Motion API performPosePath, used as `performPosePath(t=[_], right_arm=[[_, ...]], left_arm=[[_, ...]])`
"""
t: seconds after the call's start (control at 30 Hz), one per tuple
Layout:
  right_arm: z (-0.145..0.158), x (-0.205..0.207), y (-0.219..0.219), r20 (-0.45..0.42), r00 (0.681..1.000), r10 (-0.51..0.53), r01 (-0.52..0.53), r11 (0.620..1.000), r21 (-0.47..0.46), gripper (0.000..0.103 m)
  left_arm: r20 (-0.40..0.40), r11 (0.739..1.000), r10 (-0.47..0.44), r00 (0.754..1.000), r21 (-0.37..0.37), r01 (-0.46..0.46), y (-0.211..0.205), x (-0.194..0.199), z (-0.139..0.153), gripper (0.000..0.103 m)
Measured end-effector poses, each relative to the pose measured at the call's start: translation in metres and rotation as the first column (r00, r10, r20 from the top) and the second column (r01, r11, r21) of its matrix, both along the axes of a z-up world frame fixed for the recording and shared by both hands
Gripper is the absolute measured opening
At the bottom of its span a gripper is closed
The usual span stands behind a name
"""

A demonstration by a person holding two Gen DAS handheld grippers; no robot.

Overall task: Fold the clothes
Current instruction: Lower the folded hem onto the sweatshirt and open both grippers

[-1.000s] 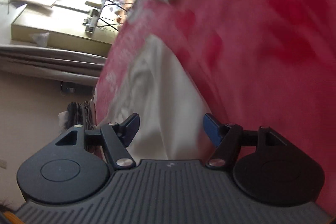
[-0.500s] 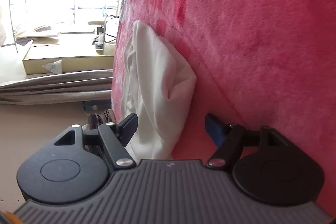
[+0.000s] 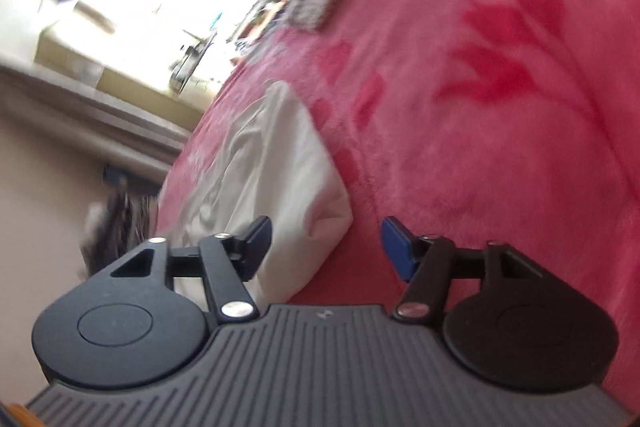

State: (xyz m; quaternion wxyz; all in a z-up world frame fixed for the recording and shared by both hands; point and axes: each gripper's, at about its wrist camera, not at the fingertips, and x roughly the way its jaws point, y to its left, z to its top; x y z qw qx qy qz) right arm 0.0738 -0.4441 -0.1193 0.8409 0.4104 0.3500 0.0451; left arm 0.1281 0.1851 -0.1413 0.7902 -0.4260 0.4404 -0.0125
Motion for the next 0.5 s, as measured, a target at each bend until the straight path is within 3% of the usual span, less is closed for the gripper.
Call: performPosePath(t=[0.1,0.13,0.17,0.2,0.4,0.5], right_arm=[[0.006,0.008,0.009,0.035,0.997,0.075,-0.073,0.994,-0.078,0.049],[0.006,0.011,0.013,0.038,0.994,0.102,-0.098,0.990,-0.102,0.037],[0.006,0.014,0.016,0.033,0.992,0.120,-0.115,0.986,-0.122,0.013],[0.005,0.016,0.018,0.025,0.991,0.131,-0.126,0.982,-0.138,0.007],[0.017,0.011,0.008,0.067,0.989,0.128,-0.113,0.974,-0.197,0.004],[0.006,0.014,-0.005,0.044,0.996,0.081,-0.072,0.981,-0.179,0.000]], left_arm=[[0.001,1.000,0.006,1.000,0.006,-0.006,-0.003,0.002,-0.001,0.027],[0.001,1.000,0.007,1.000,0.011,-0.007,-0.003,0.002,-0.001,0.027],[0.001,1.000,0.008,1.000,0.018,-0.008,-0.004,0.002,-0.001,0.025],[0.001,1.000,0.010,1.000,0.022,-0.010,-0.004,0.002,-0.001,0.024],[0.001,1.000,0.019,1.000,0.011,-0.019,0.000,0.002,-0.006,0.018],[0.002,1.000,0.022,1.000,0.008,-0.022,0.001,0.003,-0.007,0.017]])
